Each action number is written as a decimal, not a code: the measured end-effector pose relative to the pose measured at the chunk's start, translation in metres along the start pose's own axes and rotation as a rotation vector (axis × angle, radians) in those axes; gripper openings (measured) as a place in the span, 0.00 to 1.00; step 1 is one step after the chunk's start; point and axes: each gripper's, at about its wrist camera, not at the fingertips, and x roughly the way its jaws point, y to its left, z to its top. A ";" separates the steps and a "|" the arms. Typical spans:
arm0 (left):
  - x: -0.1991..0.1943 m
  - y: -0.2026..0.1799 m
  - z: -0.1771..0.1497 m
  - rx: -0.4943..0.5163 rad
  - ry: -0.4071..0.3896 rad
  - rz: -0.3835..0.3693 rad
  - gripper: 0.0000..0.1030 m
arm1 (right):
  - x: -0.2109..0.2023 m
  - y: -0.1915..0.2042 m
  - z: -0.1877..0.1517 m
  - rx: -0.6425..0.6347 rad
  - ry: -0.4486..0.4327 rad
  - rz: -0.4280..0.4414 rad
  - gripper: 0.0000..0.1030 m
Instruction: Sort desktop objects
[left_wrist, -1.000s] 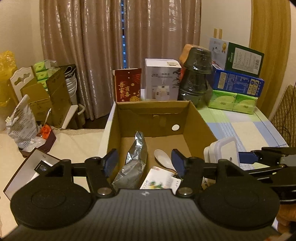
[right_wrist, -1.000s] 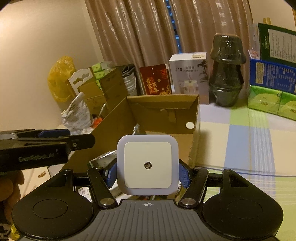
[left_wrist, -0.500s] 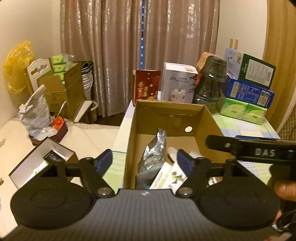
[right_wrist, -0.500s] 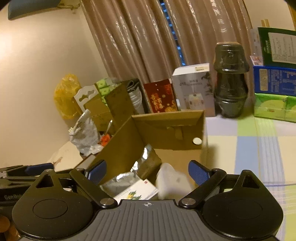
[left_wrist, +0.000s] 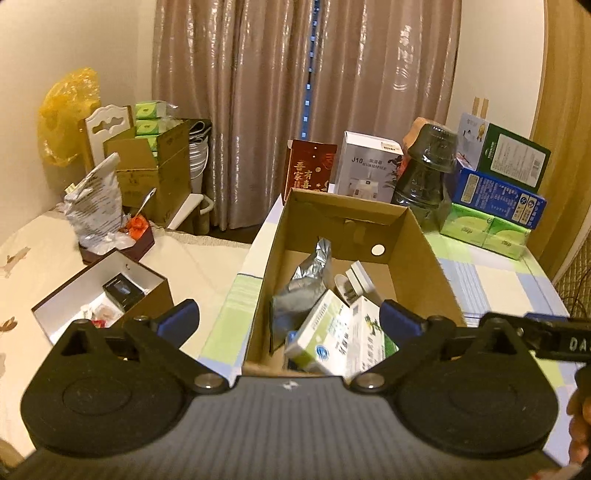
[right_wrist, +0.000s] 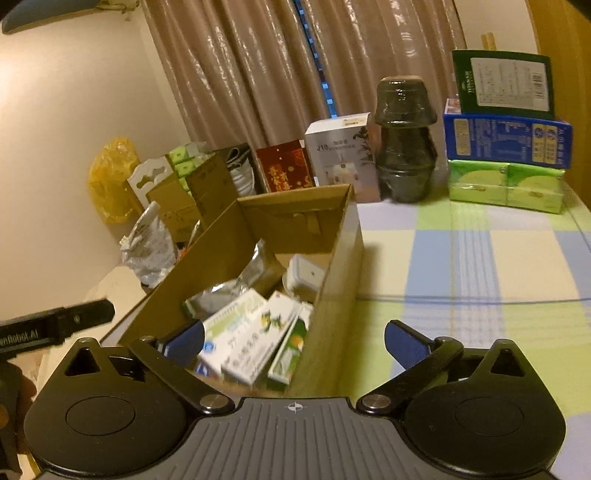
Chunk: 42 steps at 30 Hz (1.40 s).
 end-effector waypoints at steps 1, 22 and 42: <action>-0.006 0.000 -0.002 -0.009 -0.002 0.000 0.99 | -0.006 0.001 -0.002 -0.003 0.001 -0.004 0.98; -0.109 -0.023 -0.044 -0.088 0.086 0.028 0.99 | -0.094 0.036 -0.037 -0.088 0.093 -0.030 0.98; -0.147 -0.038 -0.059 -0.069 0.121 0.026 0.99 | -0.130 0.049 -0.045 -0.136 0.066 -0.071 0.98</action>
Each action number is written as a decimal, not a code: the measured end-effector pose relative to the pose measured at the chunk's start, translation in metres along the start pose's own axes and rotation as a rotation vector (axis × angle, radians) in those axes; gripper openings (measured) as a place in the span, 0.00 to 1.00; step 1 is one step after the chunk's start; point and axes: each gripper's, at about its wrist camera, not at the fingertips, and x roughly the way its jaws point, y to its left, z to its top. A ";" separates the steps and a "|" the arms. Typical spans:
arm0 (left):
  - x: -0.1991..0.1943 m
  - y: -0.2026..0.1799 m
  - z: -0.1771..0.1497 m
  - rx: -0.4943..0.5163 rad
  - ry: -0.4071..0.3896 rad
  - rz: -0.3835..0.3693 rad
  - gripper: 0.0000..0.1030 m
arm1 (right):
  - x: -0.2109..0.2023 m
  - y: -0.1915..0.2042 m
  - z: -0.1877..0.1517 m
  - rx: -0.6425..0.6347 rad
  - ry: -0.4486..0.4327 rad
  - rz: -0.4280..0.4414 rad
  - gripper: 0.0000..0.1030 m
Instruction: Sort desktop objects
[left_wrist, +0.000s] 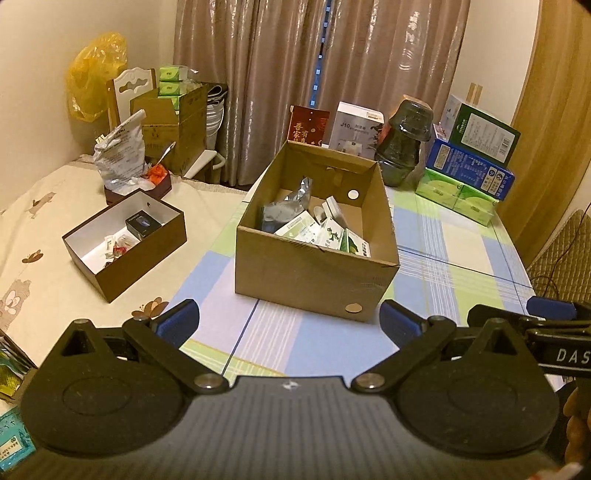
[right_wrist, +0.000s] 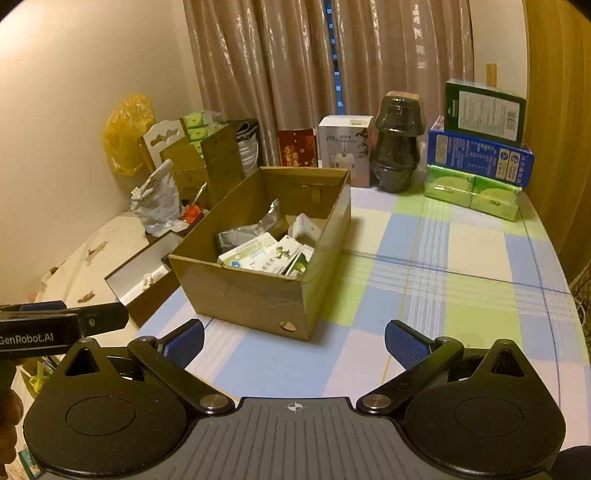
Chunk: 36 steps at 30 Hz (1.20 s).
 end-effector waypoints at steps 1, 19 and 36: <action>-0.002 -0.001 0.000 0.000 0.001 0.002 0.99 | -0.002 0.000 0.000 -0.002 0.000 0.000 0.98; -0.025 -0.025 -0.007 0.048 0.001 0.025 0.99 | -0.040 -0.015 -0.016 0.004 -0.031 -0.039 0.98; -0.029 -0.028 -0.017 0.074 0.014 0.036 0.99 | -0.041 -0.014 -0.028 -0.008 -0.012 -0.040 0.98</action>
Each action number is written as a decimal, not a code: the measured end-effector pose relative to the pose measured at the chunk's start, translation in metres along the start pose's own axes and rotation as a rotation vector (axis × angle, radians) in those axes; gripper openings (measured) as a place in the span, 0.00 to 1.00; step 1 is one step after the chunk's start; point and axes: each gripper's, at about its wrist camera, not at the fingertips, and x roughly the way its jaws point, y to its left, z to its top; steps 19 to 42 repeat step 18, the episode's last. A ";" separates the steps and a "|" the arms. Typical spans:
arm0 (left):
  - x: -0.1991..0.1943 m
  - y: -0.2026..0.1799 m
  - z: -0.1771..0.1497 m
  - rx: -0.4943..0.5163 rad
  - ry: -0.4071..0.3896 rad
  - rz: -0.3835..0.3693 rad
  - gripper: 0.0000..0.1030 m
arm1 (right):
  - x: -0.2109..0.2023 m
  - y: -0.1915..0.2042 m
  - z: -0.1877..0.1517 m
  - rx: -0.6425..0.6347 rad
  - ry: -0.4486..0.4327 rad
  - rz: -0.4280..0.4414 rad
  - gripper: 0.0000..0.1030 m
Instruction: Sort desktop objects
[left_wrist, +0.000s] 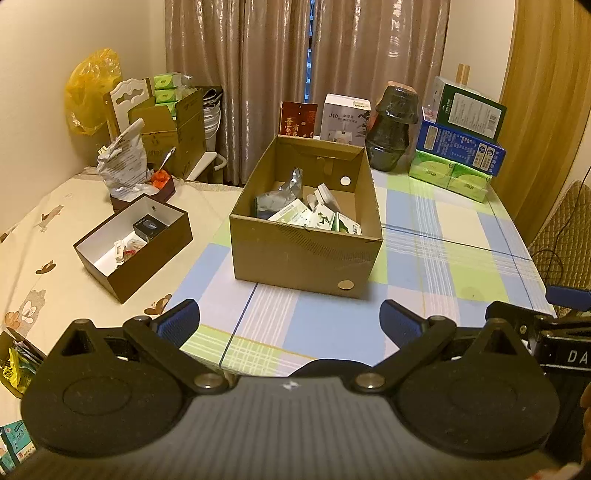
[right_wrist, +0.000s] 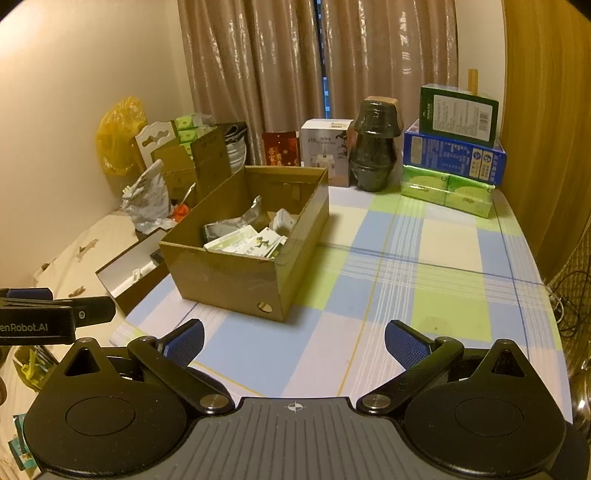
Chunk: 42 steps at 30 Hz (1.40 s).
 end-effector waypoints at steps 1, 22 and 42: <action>0.000 0.001 0.000 -0.002 0.000 -0.002 0.99 | 0.000 0.000 0.000 -0.001 0.001 0.000 0.98; 0.001 0.006 -0.004 -0.004 -0.013 -0.016 0.99 | 0.006 0.005 -0.004 -0.011 0.013 -0.002 0.98; 0.001 0.006 -0.004 -0.004 -0.013 -0.016 0.99 | 0.006 0.005 -0.004 -0.011 0.013 -0.002 0.98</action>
